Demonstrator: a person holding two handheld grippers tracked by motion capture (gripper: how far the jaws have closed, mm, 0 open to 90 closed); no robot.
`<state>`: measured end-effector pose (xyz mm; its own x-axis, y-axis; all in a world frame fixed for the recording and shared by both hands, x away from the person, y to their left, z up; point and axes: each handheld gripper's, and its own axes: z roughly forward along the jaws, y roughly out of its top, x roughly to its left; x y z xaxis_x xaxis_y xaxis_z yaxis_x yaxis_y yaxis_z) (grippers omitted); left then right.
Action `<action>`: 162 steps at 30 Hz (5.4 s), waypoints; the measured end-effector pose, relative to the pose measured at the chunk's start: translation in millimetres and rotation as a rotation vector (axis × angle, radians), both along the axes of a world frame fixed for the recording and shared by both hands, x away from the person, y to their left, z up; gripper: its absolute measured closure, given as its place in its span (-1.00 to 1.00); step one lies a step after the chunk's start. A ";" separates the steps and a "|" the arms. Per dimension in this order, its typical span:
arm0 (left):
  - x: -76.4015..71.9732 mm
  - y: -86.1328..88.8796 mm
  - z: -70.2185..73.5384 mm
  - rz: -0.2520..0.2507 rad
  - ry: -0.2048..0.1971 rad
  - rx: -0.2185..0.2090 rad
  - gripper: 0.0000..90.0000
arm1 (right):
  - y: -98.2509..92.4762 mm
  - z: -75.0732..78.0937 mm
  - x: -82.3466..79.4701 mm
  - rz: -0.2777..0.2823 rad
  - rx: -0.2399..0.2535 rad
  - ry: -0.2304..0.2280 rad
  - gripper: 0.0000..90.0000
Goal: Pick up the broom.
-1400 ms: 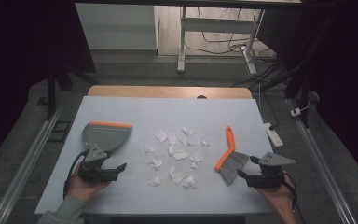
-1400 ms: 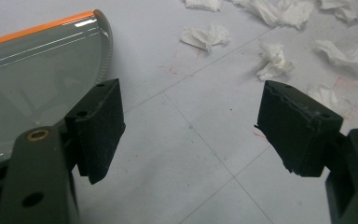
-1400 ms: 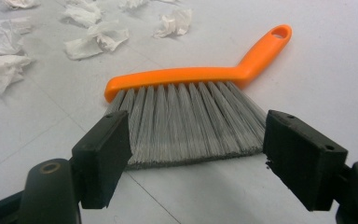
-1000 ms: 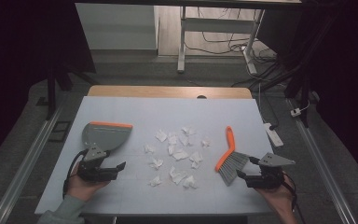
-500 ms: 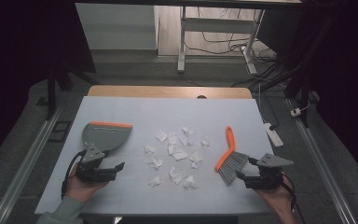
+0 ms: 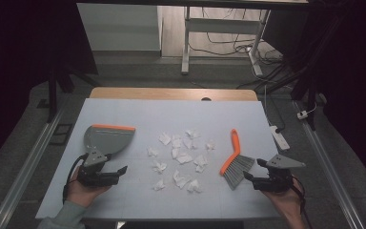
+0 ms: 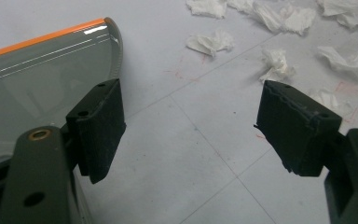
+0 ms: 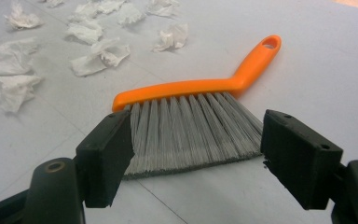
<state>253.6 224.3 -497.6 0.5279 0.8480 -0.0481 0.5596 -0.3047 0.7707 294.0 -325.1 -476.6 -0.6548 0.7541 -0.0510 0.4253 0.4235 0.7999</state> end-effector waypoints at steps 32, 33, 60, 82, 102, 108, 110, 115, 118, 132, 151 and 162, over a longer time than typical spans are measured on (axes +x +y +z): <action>-0.4 0.4 -0.8 0.004 0.012 0.000 -0.47 | 53.3 41.7 78.5 -0.167 -0.216 0.279 -0.35; -0.6 0.4 -0.5 0.003 0.009 -0.002 -0.47 | 54.7 42.3 84.3 -0.180 -0.209 0.306 -0.35; -2.4 -8.9 -0.9 -0.053 -0.001 -0.002 -0.47 | 70.3 0.3 154.0 -0.401 -0.299 0.589 -0.17; -3.5 -11.8 -1.4 -0.055 -0.002 0.006 -0.46 | 77.7 -12.3 156.1 -0.498 -0.313 0.611 0.51; -2.1 -12.9 -2.9 -0.034 -0.002 0.014 -0.47 | 75.5 -13.2 151.1 -0.475 -0.299 0.576 0.55; -1.4 -12.7 -3.9 -0.038 0.001 0.016 -0.47 | 69.8 -13.0 145.1 -0.458 -0.252 0.545 0.55; -1.1 -12.5 -4.3 -0.036 0.003 0.016 -0.47 | 64.4 -10.0 139.6 -0.443 -0.202 0.522 0.55; -0.4 -11.9 -4.6 -0.032 0.004 0.017 -0.47 | 52.6 -1.2 131.6 -0.408 -0.115 0.480 0.55; 0.2 -12.7 -5.2 -0.030 0.005 0.021 -0.47 | 37.2 7.4 122.7 -0.361 0.004 0.450 0.55; 4.9 -18.9 -6.9 -0.024 0.016 0.034 -0.47 | -0.5 24.6 96.8 -0.196 0.351 0.302 0.56; 6.0 -31.7 -2.7 -0.051 -0.006 0.038 -0.47 | 1.8 46.7 84.5 -0.095 0.509 0.071 0.55; 14.3 -69.9 8.2 -0.139 -0.053 0.038 -0.46 | 26.8 54.1 82.0 -0.018 0.553 0.075 0.55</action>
